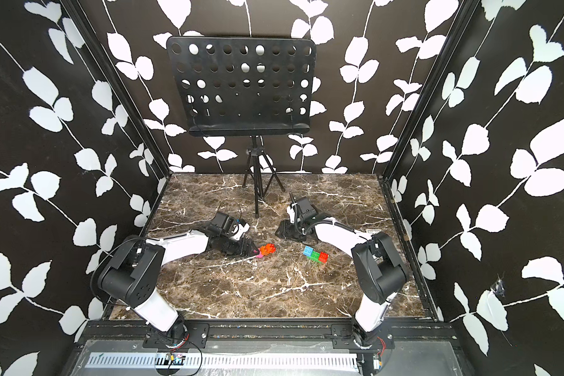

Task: Assemble the letter y with lego
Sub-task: Adjust the lego brick at the center of the board.

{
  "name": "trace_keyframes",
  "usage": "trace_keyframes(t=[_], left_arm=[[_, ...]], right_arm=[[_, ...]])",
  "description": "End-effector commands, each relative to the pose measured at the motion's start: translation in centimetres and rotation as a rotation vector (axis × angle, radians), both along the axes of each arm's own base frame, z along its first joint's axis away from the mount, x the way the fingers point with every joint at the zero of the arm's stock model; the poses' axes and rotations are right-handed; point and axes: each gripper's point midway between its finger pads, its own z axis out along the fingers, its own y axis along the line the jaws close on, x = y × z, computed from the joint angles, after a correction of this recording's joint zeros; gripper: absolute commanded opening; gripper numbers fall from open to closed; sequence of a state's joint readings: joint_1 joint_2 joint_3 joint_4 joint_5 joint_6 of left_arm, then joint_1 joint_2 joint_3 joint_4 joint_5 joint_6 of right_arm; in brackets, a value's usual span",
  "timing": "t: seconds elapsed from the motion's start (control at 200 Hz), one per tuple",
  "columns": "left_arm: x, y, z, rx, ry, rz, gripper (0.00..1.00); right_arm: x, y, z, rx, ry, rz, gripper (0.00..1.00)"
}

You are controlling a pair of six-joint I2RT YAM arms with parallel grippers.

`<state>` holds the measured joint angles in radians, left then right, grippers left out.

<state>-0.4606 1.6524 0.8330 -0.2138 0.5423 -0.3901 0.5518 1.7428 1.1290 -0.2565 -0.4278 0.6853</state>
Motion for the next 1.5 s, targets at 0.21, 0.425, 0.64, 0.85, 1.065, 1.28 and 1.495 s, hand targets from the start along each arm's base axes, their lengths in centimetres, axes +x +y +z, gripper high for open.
trace_keyframes(t=[0.21,0.425,0.64,0.85,1.065,1.28,1.495], left_arm=[[0.0,0.8,-1.3,0.042,0.016,0.011,0.73],[0.2,1.1,-1.5,0.066,0.009,0.014,0.69],[0.4,0.5,-1.1,0.035,0.015,0.009,0.75],[0.2,0.6,-1.8,0.046,0.047,0.015,0.71],[0.0,1.5,-2.1,0.095,0.027,0.007,0.63],[-0.3,2.1,-2.1,0.127,0.007,-0.006,0.6],[-0.5,2.5,-2.3,0.144,-0.001,-0.011,0.57]], right_arm=[[0.5,1.7,-0.7,0.063,0.027,0.013,0.56],[0.3,1.8,-1.5,0.064,0.051,0.021,0.58],[0.4,2.2,-2.0,0.084,0.066,0.028,0.59],[0.2,2.3,-3.0,0.08,0.09,0.031,0.59],[0.3,2.1,-3.0,0.089,0.097,0.029,0.6],[0.5,2.4,-2.4,0.123,0.094,0.045,0.61],[0.1,3.4,-2.2,0.195,0.126,0.067,0.61]])
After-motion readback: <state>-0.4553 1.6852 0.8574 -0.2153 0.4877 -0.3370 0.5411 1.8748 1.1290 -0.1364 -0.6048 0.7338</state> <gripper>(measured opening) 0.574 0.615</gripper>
